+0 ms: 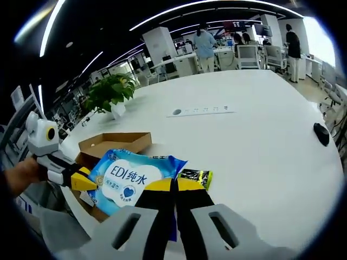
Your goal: Operate the shoe box by opening the lid, removing the specified soft item, and placing it in the target area until the item is outside and the box remains undamaged.
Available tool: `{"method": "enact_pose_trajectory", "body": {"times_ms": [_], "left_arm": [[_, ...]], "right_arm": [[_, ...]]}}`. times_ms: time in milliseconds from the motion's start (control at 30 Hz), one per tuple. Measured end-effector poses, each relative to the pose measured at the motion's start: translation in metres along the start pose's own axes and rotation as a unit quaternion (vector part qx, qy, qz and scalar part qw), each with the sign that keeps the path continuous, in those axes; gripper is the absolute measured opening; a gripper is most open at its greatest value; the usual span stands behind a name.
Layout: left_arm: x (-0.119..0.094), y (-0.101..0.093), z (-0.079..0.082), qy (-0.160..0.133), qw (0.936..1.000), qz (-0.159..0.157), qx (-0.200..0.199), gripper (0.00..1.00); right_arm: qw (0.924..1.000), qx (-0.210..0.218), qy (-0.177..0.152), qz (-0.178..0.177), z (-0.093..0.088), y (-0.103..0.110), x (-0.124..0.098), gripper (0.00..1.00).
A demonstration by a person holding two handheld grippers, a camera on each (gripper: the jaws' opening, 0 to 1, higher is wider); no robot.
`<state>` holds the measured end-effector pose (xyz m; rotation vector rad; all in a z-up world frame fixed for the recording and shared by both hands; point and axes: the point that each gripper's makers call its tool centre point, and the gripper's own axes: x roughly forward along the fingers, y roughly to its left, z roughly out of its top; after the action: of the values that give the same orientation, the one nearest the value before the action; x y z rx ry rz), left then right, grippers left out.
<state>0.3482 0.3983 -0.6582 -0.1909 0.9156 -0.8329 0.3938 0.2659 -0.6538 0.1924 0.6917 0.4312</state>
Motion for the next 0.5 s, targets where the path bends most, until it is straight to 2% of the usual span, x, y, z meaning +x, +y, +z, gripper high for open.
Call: {"method": "enact_pose_trajectory", "body": {"times_ms": [267, 500], "left_arm": [[0.019, 0.005, 0.002, 0.019, 0.9997, 0.01, 0.012, 0.03], [0.035, 0.019, 0.0, 0.044, 0.9982, 0.029, 0.026, 0.03]], "right_arm": [[0.9999, 0.001, 0.01, -0.011, -0.005, -0.017, 0.012, 0.0], [0.9997, 0.002, 0.02, -0.014, -0.011, -0.026, 0.028, 0.0]]}}
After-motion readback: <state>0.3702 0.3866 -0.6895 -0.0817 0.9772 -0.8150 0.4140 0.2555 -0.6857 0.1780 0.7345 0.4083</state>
